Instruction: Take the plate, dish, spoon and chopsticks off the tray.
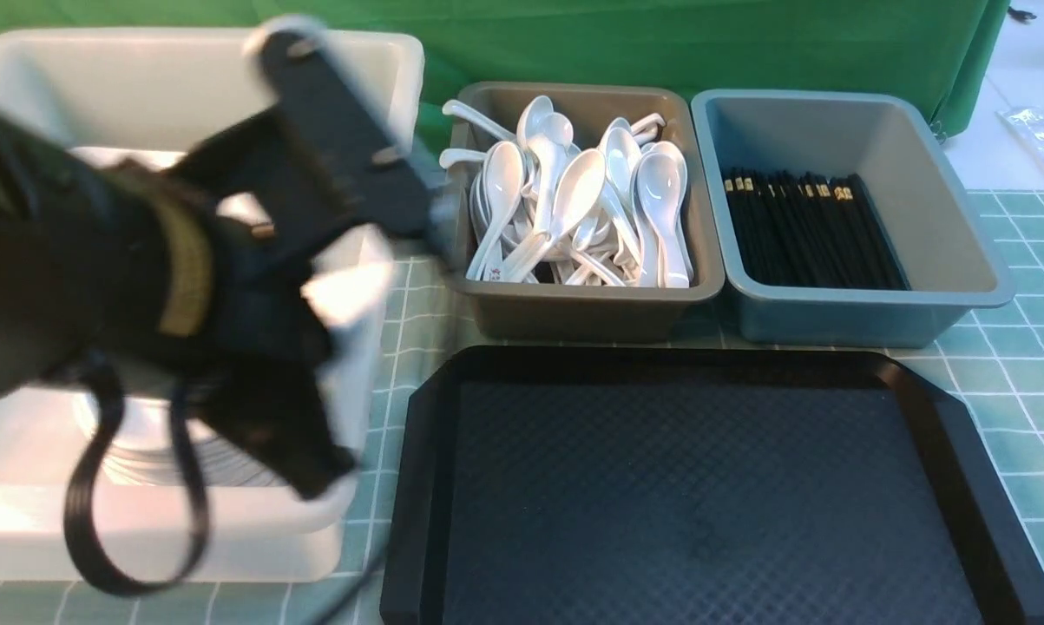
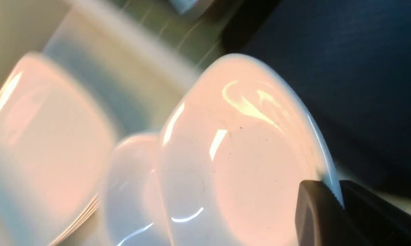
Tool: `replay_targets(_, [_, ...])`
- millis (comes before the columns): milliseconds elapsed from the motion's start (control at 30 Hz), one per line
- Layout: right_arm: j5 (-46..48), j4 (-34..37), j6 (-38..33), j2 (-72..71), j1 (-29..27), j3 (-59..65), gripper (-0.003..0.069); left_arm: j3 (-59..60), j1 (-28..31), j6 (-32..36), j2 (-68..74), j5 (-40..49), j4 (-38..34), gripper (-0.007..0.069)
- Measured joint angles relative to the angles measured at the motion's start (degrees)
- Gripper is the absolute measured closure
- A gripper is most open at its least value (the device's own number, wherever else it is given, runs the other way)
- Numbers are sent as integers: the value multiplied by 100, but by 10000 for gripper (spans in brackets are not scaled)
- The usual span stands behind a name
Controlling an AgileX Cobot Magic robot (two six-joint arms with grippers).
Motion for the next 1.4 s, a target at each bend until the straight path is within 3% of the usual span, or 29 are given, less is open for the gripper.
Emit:
replay_targets(233, [0, 20, 0, 0, 0, 2, 590, 942, 959, 521, -5, -1024, 124, 602])
replay_targets(400, [0, 64, 6, 0, 0, 7, 589, 1039, 1036, 607, -5, -1038, 124, 593])
replay_targets(567, [0, 87, 6, 0, 0, 7, 589, 1039, 1054, 636, -5, -853, 153, 491])
replay_targets(833, [0, 270, 24, 0, 0, 12, 589, 1043, 1054, 595, -82, -444, 164, 157])
replay_targets(967, [0, 384, 24, 0, 0, 12, 589, 1043, 1054, 410, -430, -360, -229, 90])
replay_targets(1033, [15, 421, 67, 0, 0, 12, 587, 1043, 1054, 174, -757, -423, -500, 116])
replay_targets(1167, [23, 438, 183, 0, 0, 12, 583, 1137, 1054, 137, -1588, -1032, -1493, 292])
replay_targets(1200, [23, 445, 261, 0, 0, 18, 580, 1379, 1054, 525, -2127, -1780, -2302, 440])
replay_targets(1233, [23, 445, 261, 0, 0, 18, 580, 1415, 1054, 576, -2247, -1860, -2396, 456])
replay_targets(1267, [23, 445, 283, 0, 0, 18, 577, 1708, 1054, 926, -2592, -2360, -3060, 540])
replay_targets(1400, [-30, 402, 301, 0, 0, 18, 572, 2645, 1048, 1994, -3435, -3932, -4491, 609])
